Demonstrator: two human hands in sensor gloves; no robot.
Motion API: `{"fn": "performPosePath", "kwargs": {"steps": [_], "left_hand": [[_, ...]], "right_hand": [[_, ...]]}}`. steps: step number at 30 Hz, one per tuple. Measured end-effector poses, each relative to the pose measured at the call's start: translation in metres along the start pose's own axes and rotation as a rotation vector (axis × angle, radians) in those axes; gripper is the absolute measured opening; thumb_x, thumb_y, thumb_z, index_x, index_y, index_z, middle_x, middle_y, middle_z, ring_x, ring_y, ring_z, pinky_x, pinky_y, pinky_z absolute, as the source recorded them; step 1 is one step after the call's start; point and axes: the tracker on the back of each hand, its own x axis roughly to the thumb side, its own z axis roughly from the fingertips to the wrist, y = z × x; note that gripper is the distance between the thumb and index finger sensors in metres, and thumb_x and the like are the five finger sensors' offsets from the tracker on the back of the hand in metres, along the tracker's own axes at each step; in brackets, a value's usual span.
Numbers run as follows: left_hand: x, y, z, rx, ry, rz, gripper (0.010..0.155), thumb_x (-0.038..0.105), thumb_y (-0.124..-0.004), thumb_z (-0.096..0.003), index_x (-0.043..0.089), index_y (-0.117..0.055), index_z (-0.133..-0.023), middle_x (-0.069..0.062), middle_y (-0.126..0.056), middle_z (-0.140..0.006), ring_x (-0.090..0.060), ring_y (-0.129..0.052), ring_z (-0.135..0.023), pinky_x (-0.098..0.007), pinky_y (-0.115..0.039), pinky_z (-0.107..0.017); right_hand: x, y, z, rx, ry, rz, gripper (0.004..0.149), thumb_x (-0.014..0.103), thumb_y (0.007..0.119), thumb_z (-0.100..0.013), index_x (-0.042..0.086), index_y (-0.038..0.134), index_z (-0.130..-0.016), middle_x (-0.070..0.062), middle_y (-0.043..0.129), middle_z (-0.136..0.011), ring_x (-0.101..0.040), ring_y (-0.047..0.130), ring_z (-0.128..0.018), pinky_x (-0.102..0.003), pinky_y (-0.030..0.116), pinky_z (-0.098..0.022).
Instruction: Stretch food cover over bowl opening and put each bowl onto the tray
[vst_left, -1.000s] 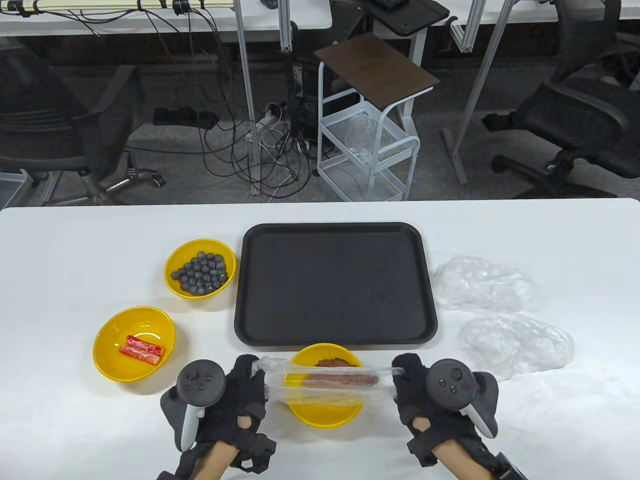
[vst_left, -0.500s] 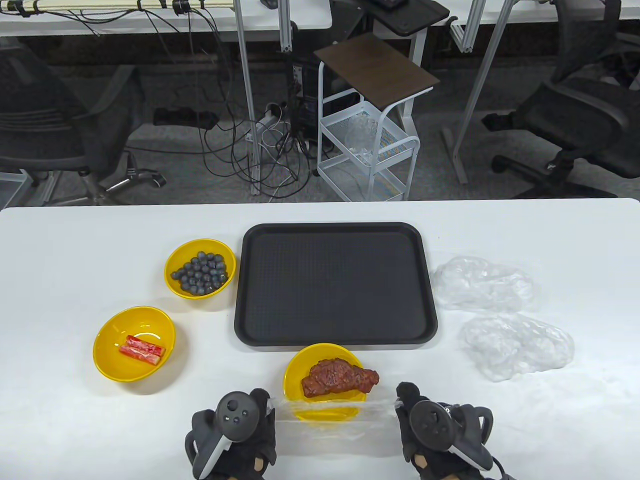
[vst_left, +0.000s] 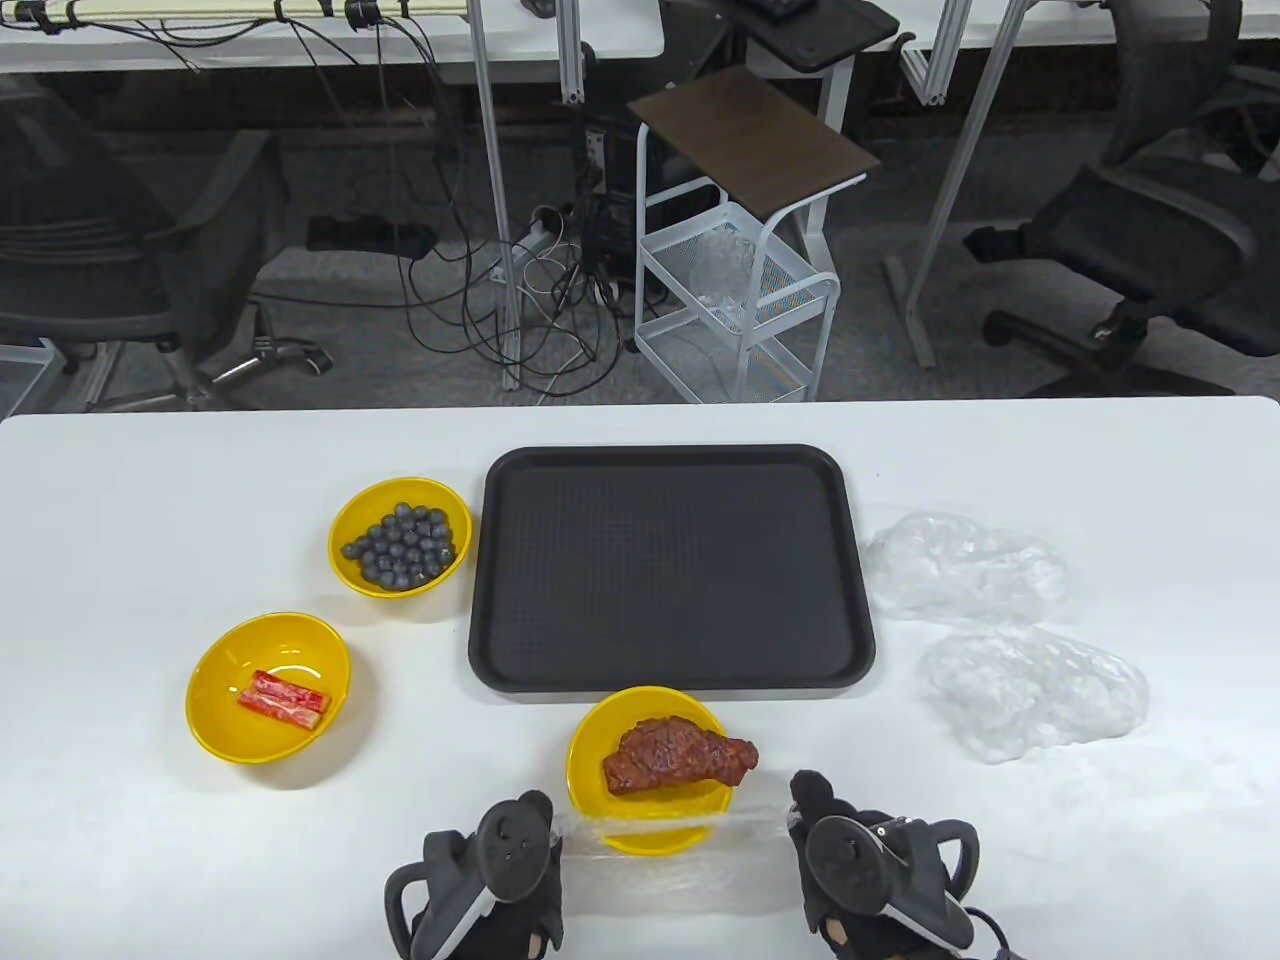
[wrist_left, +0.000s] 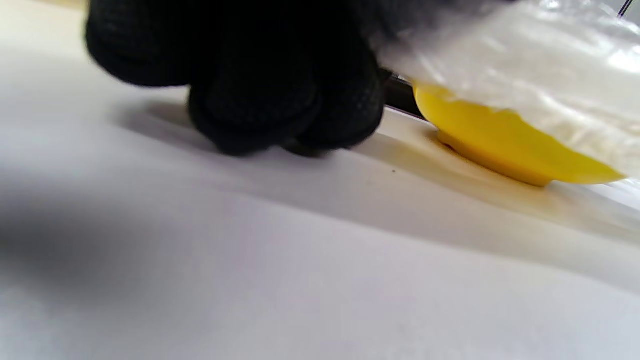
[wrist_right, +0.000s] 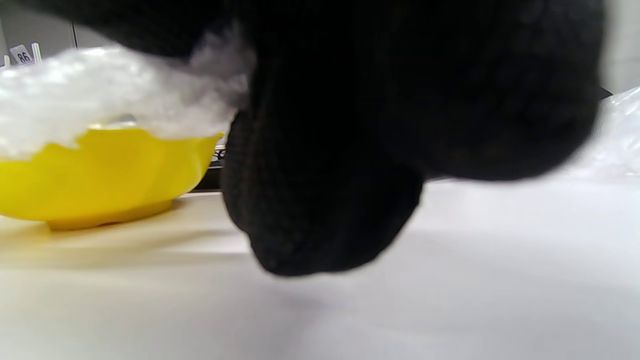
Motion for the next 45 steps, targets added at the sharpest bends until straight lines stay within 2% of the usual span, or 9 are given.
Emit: {"fn": "performPosePath", "kwargs": {"steps": [10,21,24,29,33,35,39,45], "left_hand": [[-0.013,0.001,-0.01,-0.047,0.058,0.153,0.047,0.045,-0.071,-0.0499,0.025,-0.073,-0.092,0.005,-0.103,-0.06,-0.024,-0.104,-0.038,-0.043,-0.089,-0.038],[-0.026,-0.005,-0.025,-0.169,0.148,0.493,0.048,0.049,-0.072,-0.0502,0.03,-0.078,-0.094,0.004,-0.105,-0.065,-0.024,-0.106,-0.04,-0.04,-0.09,-0.034],[-0.027,-0.005,-0.029,-0.184,0.166,0.539,0.049,0.049,-0.072,-0.0503,0.032,-0.077,-0.096,0.004,-0.105,-0.066,-0.024,-0.107,-0.04,-0.04,-0.09,-0.033],[-0.027,-0.007,-0.032,-0.193,0.173,0.582,0.049,0.049,-0.072,-0.0507,0.037,-0.075,-0.099,0.004,-0.104,-0.069,-0.024,-0.107,-0.041,-0.039,-0.091,-0.033],[-0.026,-0.006,-0.033,-0.197,0.176,0.59,0.047,0.048,-0.073,-0.0507,0.039,-0.077,-0.096,0.003,-0.104,-0.07,-0.024,-0.107,-0.042,-0.039,-0.091,-0.033],[-0.025,-0.006,-0.034,-0.201,0.183,0.603,0.046,0.048,-0.073,-0.0508,0.039,-0.078,-0.096,0.003,-0.103,-0.07,-0.024,-0.107,-0.042,-0.038,-0.091,-0.033],[-0.026,-0.007,-0.038,-0.212,0.187,0.619,0.045,0.048,-0.073,-0.0507,0.036,-0.078,-0.094,0.003,-0.103,-0.07,-0.024,-0.108,-0.041,-0.038,-0.091,-0.032],[-0.032,-0.008,-0.044,-0.269,0.192,0.706,0.046,0.047,-0.072,-0.0513,0.042,-0.076,-0.097,0.002,-0.102,-0.074,-0.024,-0.107,-0.044,-0.038,-0.091,-0.032]], "right_hand": [[-0.006,0.002,-0.009,-0.011,0.048,-0.078,0.051,0.035,0.079,-0.045,0.007,0.079,-0.088,-0.002,0.109,-0.056,-0.02,0.115,-0.021,-0.029,0.094,-0.006],[-0.021,0.008,-0.028,-0.009,0.146,-0.316,0.055,0.035,0.078,-0.046,0.011,0.077,-0.095,-0.004,0.107,-0.07,-0.022,0.116,-0.027,-0.03,0.095,-0.009],[-0.026,0.012,-0.035,0.037,0.164,-0.395,0.054,0.035,0.078,-0.046,0.014,0.078,-0.096,-0.004,0.106,-0.074,-0.023,0.116,-0.032,-0.03,0.095,-0.012],[-0.04,0.022,-0.052,0.144,0.197,-0.683,0.053,0.034,0.078,-0.047,0.017,0.079,-0.097,-0.006,0.103,-0.079,-0.026,0.115,-0.04,-0.032,0.095,-0.015],[-0.047,0.028,-0.065,0.191,0.223,-0.756,0.052,0.033,0.078,-0.047,0.019,0.079,-0.097,-0.006,0.101,-0.082,-0.027,0.114,-0.045,-0.032,0.095,-0.018],[-0.048,0.034,-0.071,0.255,0.23,-0.81,0.052,0.032,0.078,-0.047,0.019,0.079,-0.097,-0.006,0.099,-0.084,-0.028,0.113,-0.048,-0.033,0.095,-0.02],[-0.045,0.045,-0.084,0.335,0.177,-0.909,0.052,0.03,0.078,-0.046,0.022,0.078,-0.098,-0.006,0.097,-0.088,-0.031,0.109,-0.056,-0.037,0.094,-0.027],[-0.045,0.056,-0.102,0.483,0.133,-1.067,0.052,0.029,0.076,-0.047,0.025,0.077,-0.099,-0.006,0.091,-0.093,-0.035,0.105,-0.064,-0.04,0.092,-0.032]]}}
